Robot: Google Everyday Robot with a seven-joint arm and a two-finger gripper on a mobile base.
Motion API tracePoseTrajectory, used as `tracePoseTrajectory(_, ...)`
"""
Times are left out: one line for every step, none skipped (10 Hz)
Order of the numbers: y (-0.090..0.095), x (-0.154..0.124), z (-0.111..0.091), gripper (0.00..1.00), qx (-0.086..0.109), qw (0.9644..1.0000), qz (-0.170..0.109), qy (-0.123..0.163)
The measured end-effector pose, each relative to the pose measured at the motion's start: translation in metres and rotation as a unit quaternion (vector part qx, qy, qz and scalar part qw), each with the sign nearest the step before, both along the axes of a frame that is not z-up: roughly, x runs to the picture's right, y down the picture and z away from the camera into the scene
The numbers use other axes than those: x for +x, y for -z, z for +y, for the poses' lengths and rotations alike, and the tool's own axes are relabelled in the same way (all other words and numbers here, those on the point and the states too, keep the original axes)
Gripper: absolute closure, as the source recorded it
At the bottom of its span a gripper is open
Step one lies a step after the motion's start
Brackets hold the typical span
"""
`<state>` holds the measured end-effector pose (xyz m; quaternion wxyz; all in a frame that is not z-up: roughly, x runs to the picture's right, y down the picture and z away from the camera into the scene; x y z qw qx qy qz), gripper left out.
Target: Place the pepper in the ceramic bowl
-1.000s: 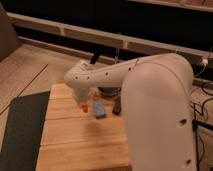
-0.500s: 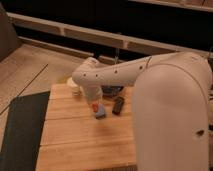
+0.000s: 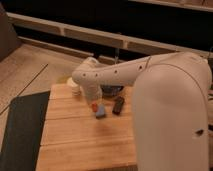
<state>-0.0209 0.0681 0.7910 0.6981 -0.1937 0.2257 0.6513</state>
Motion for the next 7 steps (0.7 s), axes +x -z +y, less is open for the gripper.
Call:
tracePoseTrajectory(-0.003,0.025,-0.015,1.00,0.016,0.9996,0.016,-0.018)
tracePoseTrajectory(-0.006,0.044,-0.027,1.00,0.031,0.9987,0.025,-0.032)
tracePoseTrajectory(-0.011,0.069,-0.045,1.00,0.051,0.9968,0.036,-0.049)
tracePoseTrajectory(-0.015,0.083,-0.054,1.00,0.060,0.9959,0.039,-0.056)
tracePoseTrajectory(-0.023,0.097,-0.063,1.00,0.069,0.9950,0.038,-0.061)
tracePoseTrajectory(-0.031,0.100,-0.070,1.00,0.077,0.9946,0.031,-0.062)
tracePoseTrajectory(-0.042,0.100,-0.082,1.00,0.087,0.9945,0.019,-0.054)
